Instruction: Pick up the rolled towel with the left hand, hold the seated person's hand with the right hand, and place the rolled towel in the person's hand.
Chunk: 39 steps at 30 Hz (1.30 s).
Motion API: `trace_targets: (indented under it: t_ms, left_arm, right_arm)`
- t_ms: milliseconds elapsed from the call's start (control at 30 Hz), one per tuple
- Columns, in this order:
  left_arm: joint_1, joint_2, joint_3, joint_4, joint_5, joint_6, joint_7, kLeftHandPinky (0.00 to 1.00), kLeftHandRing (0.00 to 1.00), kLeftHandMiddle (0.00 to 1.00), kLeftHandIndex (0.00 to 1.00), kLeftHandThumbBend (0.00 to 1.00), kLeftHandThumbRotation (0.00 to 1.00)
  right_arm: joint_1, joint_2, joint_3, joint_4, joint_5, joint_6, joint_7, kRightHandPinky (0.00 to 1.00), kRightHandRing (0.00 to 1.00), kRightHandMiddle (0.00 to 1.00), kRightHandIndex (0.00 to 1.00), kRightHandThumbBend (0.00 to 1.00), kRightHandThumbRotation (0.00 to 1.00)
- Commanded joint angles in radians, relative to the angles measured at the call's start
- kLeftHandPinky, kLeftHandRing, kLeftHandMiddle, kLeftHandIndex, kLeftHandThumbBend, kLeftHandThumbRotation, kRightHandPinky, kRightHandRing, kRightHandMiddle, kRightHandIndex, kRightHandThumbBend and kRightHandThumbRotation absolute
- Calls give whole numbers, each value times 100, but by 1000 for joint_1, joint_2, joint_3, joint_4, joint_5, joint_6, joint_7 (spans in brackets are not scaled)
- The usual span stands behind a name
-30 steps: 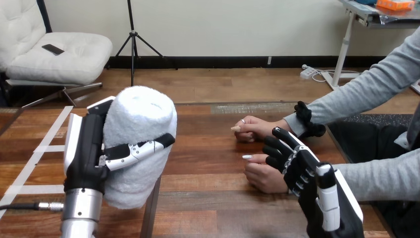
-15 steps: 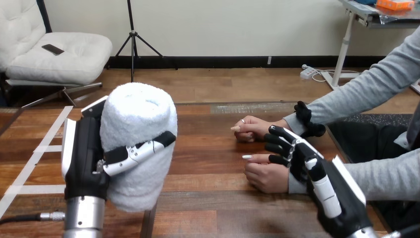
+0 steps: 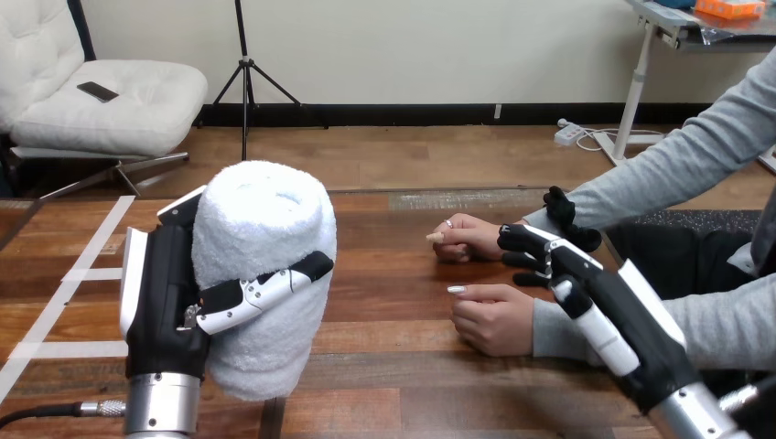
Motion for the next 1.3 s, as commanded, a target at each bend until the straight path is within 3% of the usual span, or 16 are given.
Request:
trace_targets:
  t_ms: [0,200,400,500,833,1267]
  left_arm:
    - [-48,-2,18,-62,-10,-24,-14,28,32,38,39,59,0]
    - [-47,-4,17,-61,-5,-23,-23,28,33,38,39,59,0]
    - [-47,-6,16,-60,4,-23,-27,28,32,38,39,59,0]
    - [-46,-6,15,-60,4,-22,-30,28,32,38,39,59,0]
    - [-42,-10,12,-74,-4,-7,-41,28,32,38,39,60,0]
    - [-42,-12,12,-77,-1,-12,-46,28,32,38,39,59,0]
  right_arm:
    - [-131,-59,-23,69,-24,-60,-6,83,87,87,86,76,100]
    - [-182,-103,-24,116,-46,-45,-7,83,87,87,84,77,99]
    - [-238,-136,-21,181,-52,-63,0,82,86,86,83,76,96]
    - [-266,-156,-13,212,-75,-79,-7,80,85,85,83,74,93]
    - [-346,-202,11,308,-135,-63,-13,75,83,86,85,75,87]
    - [-439,-233,45,451,-218,-58,-29,73,83,86,86,76,65]
